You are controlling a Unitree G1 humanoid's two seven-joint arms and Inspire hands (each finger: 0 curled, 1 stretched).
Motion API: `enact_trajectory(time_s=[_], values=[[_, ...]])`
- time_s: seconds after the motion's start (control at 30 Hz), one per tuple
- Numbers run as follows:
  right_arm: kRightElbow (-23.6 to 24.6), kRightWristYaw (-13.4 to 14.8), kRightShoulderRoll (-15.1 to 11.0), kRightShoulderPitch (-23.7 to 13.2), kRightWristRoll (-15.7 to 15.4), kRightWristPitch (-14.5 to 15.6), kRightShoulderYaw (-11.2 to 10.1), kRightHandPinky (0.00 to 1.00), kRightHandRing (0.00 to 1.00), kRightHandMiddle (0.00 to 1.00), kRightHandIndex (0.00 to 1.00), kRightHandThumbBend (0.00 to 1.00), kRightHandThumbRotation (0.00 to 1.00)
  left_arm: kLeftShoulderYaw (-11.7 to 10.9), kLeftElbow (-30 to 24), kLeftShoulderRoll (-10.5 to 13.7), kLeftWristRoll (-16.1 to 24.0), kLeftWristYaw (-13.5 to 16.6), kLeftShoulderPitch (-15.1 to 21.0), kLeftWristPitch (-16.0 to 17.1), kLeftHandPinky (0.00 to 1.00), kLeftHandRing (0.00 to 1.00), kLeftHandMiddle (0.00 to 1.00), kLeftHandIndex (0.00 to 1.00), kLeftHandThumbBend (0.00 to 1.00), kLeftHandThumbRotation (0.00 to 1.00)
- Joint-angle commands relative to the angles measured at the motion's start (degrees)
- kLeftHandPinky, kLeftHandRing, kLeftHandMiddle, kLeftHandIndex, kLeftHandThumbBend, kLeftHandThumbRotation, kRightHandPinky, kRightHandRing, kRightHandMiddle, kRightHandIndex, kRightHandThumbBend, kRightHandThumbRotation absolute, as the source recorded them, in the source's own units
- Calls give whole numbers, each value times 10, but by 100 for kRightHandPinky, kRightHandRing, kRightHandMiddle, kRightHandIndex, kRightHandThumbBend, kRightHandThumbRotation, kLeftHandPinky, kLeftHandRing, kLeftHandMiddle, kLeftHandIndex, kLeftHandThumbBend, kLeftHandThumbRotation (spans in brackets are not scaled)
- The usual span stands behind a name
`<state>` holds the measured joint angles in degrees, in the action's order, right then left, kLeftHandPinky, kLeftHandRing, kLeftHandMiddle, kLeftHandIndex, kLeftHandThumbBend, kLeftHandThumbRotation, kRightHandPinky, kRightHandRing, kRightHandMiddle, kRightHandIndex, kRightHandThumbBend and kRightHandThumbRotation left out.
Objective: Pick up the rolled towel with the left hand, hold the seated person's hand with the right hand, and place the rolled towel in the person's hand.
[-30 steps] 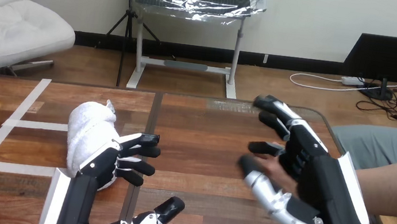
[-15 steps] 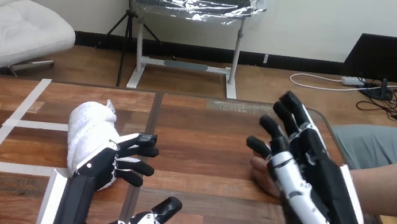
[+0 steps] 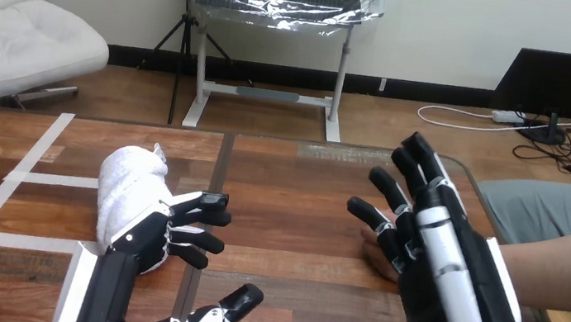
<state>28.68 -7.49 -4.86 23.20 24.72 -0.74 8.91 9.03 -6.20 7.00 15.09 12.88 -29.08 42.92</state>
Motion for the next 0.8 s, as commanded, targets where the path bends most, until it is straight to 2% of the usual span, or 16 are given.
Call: enact_trajectory(time_s=[0.0,0.5,0.77], values=[[28,1,14,-30,7,1,-9,77,94,98,96,17,87,-1,-8,-19,-18,-5,22,6,50,58,67,69,72,27],[27,-2,3,-24,-23,2,-10,76,91,98,96,14,89,-12,-9,-16,-15,-10,24,13,52,59,68,70,71,29],[26,-5,7,-20,-22,1,-11,72,89,97,95,11,90,-19,-10,-20,-13,-5,28,14,52,60,67,70,71,30]])
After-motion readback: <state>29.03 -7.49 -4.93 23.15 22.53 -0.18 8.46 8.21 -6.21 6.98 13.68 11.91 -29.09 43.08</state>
